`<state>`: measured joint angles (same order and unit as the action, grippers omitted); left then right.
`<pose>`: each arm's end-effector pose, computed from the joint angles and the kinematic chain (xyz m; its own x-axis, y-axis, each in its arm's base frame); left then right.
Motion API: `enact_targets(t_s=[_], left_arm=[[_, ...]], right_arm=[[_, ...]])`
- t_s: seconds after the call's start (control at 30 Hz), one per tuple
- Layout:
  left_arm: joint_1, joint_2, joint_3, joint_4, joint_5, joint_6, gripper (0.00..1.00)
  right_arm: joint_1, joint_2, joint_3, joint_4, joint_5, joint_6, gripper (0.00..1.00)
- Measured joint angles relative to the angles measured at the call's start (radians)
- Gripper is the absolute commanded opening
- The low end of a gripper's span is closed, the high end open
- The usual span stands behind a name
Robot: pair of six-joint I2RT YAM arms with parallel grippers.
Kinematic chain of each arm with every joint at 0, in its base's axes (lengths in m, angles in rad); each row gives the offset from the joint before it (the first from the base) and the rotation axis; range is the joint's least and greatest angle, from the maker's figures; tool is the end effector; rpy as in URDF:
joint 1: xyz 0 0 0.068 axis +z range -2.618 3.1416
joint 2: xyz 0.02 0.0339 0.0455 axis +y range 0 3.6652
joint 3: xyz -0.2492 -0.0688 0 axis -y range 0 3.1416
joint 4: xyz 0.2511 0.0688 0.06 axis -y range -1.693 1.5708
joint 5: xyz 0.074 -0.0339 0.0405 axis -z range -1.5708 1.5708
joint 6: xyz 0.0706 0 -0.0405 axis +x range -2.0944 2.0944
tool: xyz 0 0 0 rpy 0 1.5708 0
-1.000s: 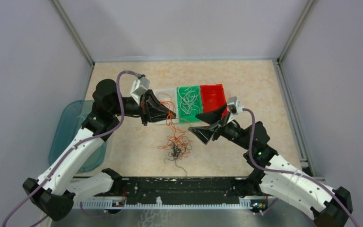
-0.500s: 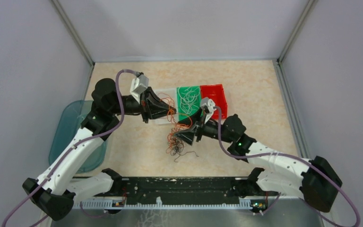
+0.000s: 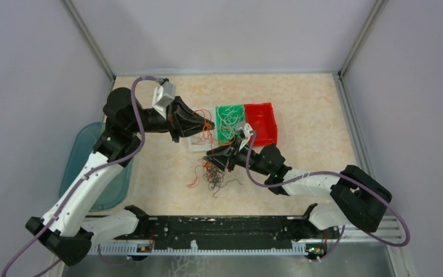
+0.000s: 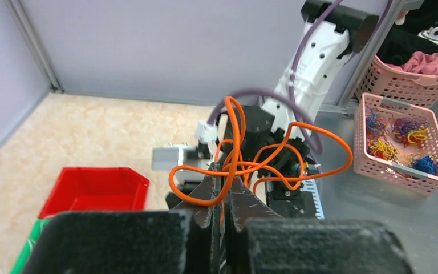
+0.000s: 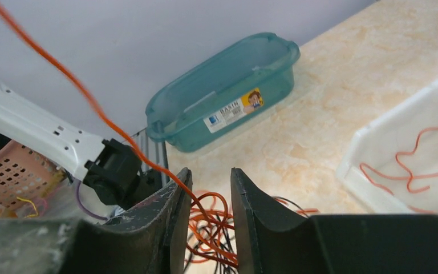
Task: Untangle the cables
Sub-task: Untie the cable.
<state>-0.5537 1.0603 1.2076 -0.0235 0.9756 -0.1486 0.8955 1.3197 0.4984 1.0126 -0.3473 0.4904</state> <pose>0.1824 -0.1815 0.4412 -0.0433 -0.0708 -0.9965 0.9983 0.0347 -0.0458 0.1756 0.2577 0.2386 -0.3392 0.2849 -0.8965 -0.8877 0.2186 0.4053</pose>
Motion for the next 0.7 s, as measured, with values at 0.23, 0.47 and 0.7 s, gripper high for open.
enact_targets(t_s=[0.23, 0.47, 0.7], left_arm=[[0.000, 0.027, 0.111, -0.001, -0.024, 0.032, 0.00], [0.000, 0.063, 0.222, -0.003, -0.055, 0.065, 0.00], [0.000, 0.105, 0.393, 0.029, -0.095, 0.083, 0.00]], right_arm=[[0.000, 0.073, -0.120, 0.136, 0.058, 0.017, 0.28], [0.000, 0.175, -0.156, 0.229, 0.077, 0.055, 0.31], [0.005, 0.253, -0.160, 0.266, 0.074, 0.089, 0.35]])
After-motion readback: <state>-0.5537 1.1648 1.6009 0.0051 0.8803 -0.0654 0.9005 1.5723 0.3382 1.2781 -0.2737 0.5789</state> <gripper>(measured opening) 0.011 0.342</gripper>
